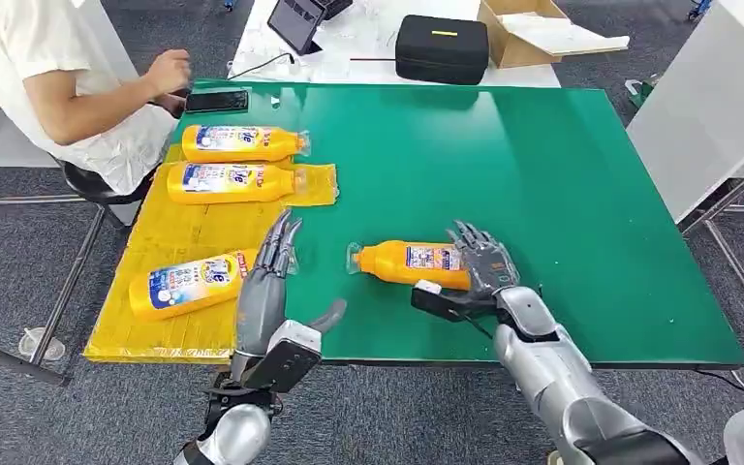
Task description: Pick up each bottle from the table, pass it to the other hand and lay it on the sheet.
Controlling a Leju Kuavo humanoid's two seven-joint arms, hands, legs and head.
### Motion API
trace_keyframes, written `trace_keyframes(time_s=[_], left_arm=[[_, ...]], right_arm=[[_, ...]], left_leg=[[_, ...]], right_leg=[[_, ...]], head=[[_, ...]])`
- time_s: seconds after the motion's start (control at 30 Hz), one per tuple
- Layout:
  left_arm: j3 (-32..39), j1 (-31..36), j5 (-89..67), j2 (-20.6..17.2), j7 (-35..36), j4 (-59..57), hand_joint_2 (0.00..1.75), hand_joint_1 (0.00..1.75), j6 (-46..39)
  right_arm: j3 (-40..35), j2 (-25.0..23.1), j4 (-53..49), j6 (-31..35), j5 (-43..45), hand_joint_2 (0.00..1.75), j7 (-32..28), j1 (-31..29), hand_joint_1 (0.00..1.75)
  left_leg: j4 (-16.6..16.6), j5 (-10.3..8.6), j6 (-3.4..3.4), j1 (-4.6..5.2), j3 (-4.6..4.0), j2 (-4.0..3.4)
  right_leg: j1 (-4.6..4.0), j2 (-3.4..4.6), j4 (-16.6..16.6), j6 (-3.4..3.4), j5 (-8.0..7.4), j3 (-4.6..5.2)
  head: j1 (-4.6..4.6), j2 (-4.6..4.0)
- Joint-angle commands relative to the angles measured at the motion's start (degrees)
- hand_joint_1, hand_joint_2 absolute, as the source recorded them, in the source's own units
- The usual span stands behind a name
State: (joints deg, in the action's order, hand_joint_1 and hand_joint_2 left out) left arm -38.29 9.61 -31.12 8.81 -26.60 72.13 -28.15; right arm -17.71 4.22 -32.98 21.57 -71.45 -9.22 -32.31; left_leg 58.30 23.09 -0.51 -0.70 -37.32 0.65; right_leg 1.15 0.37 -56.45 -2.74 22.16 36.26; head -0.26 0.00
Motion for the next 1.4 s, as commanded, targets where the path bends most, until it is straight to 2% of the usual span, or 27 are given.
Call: trace_keyframes(time_s=[0.03,0.1,0.13,0.2,0.23,0.3,0.43,0.5,0.57,0.73,0.8,0.93,0.97,1.03,1.07,1.17,1.23,1.27,1.4], left_arm=[[-1.2,1.9,1.3,-0.8,0.9,-1.0,1.75,0.00,1.1],[-1.2,1.8,1.3,-0.8,0.9,-1.0,1.75,0.00,1.1],[-1.1,1.7,1.8,-0.8,1.0,-0.8,1.75,0.00,1.8],[-0.9,1.9,2.5,-0.5,1.4,-1.2,1.75,0.00,2.6],[-0.8,2.1,2.5,-0.4,1.5,-1.5,1.75,0.00,2.6],[-0.6,2.3,2.7,-0.1,1.5,-2.3,1.75,0.00,2.7],[-0.6,3.1,3.8,0.2,0.7,-4.0,1.75,0.00,2.7],[-0.6,3.2,3.9,0.2,0.6,-4.1,1.75,0.00,2.7],[-0.7,3.5,4.5,0.1,-0.2,-4.6,1.75,0.00,2.2],[-1.1,3.9,5.4,-0.2,-1.1,-5.4,1.75,0.00,1.7],[-1.1,3.5,6.0,-0.4,-1.6,-5.0,1.75,0.00,1.8],[-1.2,3.3,6.0,-0.4,-1.6,-4.9,1.75,0.00,1.8],[-1.1,3.0,7.1,-0.4,-2.2,-4.3,1.75,0.00,2.1],[0.7,1.0,13.4,0.8,-4.2,-2.4,1.75,0.00,4.9],[3.1,-1.2,21.5,2.5,-4.7,-0.5,1.75,0.00,8.5],[4.8,-3.0,35.4,3.6,-4.9,1.0,1.75,0.00,9.0],[4.4,-3.0,39.7,3.2,-5.2,0.3,1.75,0.00,8.2],[5.7,-3.5,45.7,3.7,-4.1,0.6,1.75,0.00,9.9],[5.4,-3.5,49.7,3.2,-3.7,1.1,1.75,0.00,11.1]], right_arm=[[-4.7,-0.5,5.9,-3.5,-1.0,1.75,4.3,-4.2,0.00],[-4.7,-0.4,5.9,-3.6,-1.0,1.75,4.3,-4.2,0.00],[-5.0,-0.6,6.8,-6.1,-1.3,1.75,6.9,-4.7,0.00],[-5.3,-1.1,7.5,-10.1,-0.9,1.75,8.7,-5.5,0.00],[-6.0,-1.2,8.1,-11.7,-1.3,1.75,8.8,-6.2,0.05],[-5.9,-1.5,9.9,-15.7,-0.3,1.75,9.9,-7.3,1.75],[-3.8,-1.0,11.8,-20.9,4.0,1.75,8.0,-8.0,1.75],[-3.8,-0.8,11.8,-20.9,4.1,1.75,7.6,-7.8,1.75],[-2.1,-0.5,12.4,-23.3,7.3,1.75,4.7,-7.4,1.75],[0.7,0.9,12.5,-24.1,12.5,1.75,0.6,-4.1,1.75],[1.6,1.3,11.1,-23.3,15.3,1.75,-3.8,-2.5,1.75],[1.5,1.2,11.1,-23.4,15.3,1.75,-3.8,-2.5,1.75],[5.6,0.4,8.7,-25.9,22.6,1.75,-11.6,-1.1,1.75],[7.8,-0.6,3.9,-25.2,28.6,1.75,-17.7,1.1,1.75],[7.9,-1.3,-2.0,-24.7,33.1,1.75,-19.1,3.5,1.75],[5.2,-2.9,-22.4,-21.1,42.9,1.75,-18.4,10.5,1.75],[2.0,-2.9,-30.8,-18.4,45.6,1.75,-16.6,13.4,1.75],[1.7,-4.0,-34.2,-17.1,48.9,1.75,-18.2,14.8,1.75],[-0.1,-4.5,-37.4,-15.5,50.6,1.75,-18.7,16.3,1.75]], left_leg=[[0.0,0.16,-0.01,-0.03,0.37,-0.16],[0.0,0.12,-0.01,-0.03,0.32,-0.11],[0.0,0.07,-0.01,-0.03,0.23,-0.08],[0.0,0.14,-0.02,-0.03,0.39,-0.09],[0.0,0.17,-0.02,-0.04,0.44,-0.14],[0.0,0.04,-0.01,-0.02,0.17,-0.09],[0.0,0.05,-0.01,-0.02,0.33,-0.05],[0.0,0.04,-0.01,-0.03,0.43,0.03],[-0.1,0.02,-0.02,-0.07,0.49,0.08],[-0.1,0.02,-0.01,-0.08,0.68,0.18],[-0.1,0.00,-0.01,-0.07,0.66,0.19],[-0.1,0.03,0.00,-0.09,0.77,0.11],[-0.1,0.04,0.00,-0.09,0.74,0.09],[-0.1,0.05,0.00,-0.09,0.86,0.05],[-0.1,0.07,0.01,-0.09,0.85,-0.02],[-0.1,0.16,0.03,-0.11,0.93,-0.28],[0.0,0.21,0.05,-0.05,0.84,-0.41],[0.0,0.21,0.05,-0.06,0.80,-0.35],[0.0,0.16,0.04,-0.07,0.69,-0.27]], right_leg=[[-0.07,0.05,0.0,0.17,0.12,-0.34],[-0.07,0.02,0.0,0.15,0.09,-0.31],[-0.06,-0.01,0.0,0.13,0.04,-0.22],[-0.08,-0.04,0.0,0.19,0.11,-0.38],[-0.09,0.00,0.0,0.22,0.13,-0.42],[-0.04,0.01,0.0,0.11,0.00,-0.15],[-0.05,-0.05,0.0,0.13,0.02,-0.31],[-0.06,-0.15,0.1,0.16,0.04,-0.43],[-0.10,-0.19,0.1,0.16,0.03,-0.50],[-0.12,-0.31,0.2,0.17,0.07,-0.72],[-0.10,-0.29,0.2,0.13,0.06,-0.68],[-0.13,-0.24,0.2,0.17,0.05,-0.78],[-0.12,-0.21,0.2,0.15,0.04,-0.75],[-0.13,-0.21,0.2,0.18,0.04,-0.83],[-0.13,-0.13,0.2,0.15,0.03,-0.79],[-0.16,0.12,0.2,0.19,0.03,-0.85],[-0.11,0.28,0.0,0.21,0.04,-0.67],[-0.12,0.21,0.0,0.23,0.07,-0.67],[-0.11,0.16,0.0,0.17,0.02,-0.60]], head=[[0.00,0.00],[0.00,0.00],[0.00,0.00],[0.00,0.00],[0.00,0.00],[-0.02,0.00],[0.00,0.02],[0.00,0.00],[0.02,0.02],[0.02,0.00],[0.02,0.00],[0.00,0.00],[0.02,0.00],[0.02,0.00],[0.02,0.00],[0.02,0.00],[0.00,0.00],[0.02,0.00],[0.02,0.00]])
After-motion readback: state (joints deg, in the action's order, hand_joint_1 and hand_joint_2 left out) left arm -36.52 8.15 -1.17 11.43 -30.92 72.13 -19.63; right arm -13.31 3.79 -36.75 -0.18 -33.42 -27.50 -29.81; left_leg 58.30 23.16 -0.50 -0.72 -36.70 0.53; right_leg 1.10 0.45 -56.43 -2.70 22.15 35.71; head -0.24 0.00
